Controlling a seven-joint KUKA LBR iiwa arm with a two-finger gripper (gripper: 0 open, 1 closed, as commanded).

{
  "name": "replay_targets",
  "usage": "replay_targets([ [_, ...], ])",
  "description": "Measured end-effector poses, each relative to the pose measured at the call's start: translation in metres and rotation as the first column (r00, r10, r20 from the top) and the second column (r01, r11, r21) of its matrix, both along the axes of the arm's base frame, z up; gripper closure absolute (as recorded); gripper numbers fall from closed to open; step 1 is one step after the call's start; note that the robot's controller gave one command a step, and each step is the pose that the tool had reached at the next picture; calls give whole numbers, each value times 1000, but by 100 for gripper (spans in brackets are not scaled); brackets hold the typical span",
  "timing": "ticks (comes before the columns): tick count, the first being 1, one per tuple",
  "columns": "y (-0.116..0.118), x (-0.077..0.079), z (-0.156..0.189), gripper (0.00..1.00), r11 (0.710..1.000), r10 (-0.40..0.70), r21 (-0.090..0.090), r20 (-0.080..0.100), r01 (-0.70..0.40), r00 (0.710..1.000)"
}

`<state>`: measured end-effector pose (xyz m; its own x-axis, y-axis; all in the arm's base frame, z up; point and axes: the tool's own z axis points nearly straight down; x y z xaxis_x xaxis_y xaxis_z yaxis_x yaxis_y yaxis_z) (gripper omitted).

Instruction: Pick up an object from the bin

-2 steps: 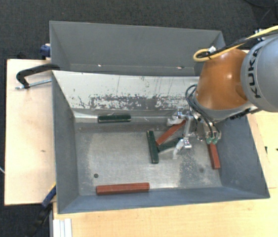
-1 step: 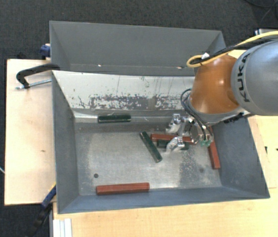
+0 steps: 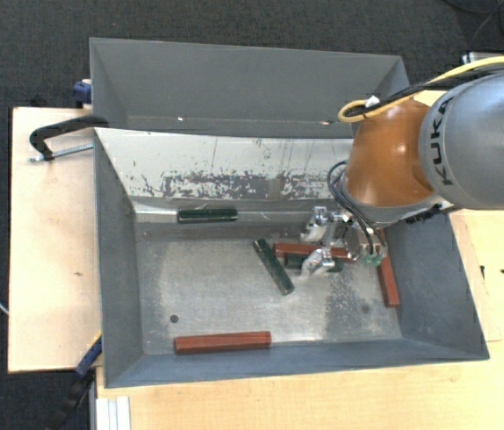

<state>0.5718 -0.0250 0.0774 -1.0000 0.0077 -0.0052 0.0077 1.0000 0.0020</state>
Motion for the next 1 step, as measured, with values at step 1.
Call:
replay_targets([
  [1,12,27,197,100,981,196,-2,-1,-196,981],
])
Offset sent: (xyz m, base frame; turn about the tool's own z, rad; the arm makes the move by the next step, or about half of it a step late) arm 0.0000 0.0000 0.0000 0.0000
